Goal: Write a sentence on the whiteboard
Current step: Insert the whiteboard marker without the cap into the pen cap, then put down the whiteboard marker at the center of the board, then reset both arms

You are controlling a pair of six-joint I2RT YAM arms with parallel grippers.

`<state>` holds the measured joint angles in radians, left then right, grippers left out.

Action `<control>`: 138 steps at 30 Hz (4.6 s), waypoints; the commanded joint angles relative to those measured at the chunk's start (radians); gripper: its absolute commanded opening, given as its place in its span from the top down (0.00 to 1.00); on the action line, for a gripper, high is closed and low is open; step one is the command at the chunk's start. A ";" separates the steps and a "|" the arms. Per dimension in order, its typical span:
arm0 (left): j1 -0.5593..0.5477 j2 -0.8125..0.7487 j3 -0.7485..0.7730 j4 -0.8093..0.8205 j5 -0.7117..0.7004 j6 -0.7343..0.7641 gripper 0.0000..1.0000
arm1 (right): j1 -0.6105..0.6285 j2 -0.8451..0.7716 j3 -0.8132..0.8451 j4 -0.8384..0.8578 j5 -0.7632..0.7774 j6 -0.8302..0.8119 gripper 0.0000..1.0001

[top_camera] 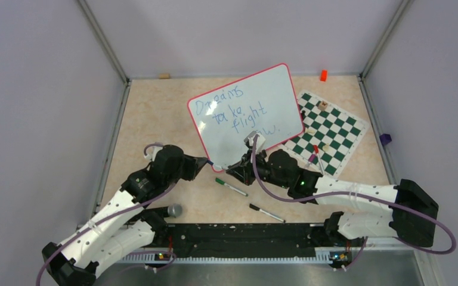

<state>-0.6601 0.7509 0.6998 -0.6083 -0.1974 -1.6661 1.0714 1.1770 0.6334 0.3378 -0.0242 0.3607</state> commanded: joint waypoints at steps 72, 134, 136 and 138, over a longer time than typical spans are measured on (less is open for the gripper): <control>-0.266 -0.119 -0.025 0.177 -0.413 0.826 0.42 | -0.263 0.003 -0.027 -0.280 -0.370 0.066 0.95; 0.486 0.484 -0.433 1.474 -0.331 1.613 0.16 | -0.989 0.261 -0.446 0.833 0.280 -0.355 0.24; 0.487 0.475 -0.451 1.499 -0.355 1.618 0.16 | -1.003 0.286 -0.455 0.904 0.263 -0.349 0.24; 0.487 0.475 -0.445 1.479 -0.335 1.626 0.17 | -1.004 0.281 -0.453 0.894 0.267 -0.347 0.04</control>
<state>-0.1776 1.2533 0.2611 0.8169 -0.4995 -0.0555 0.0860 1.4651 0.1719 1.0748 0.2146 -0.0029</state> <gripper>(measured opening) 0.841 0.766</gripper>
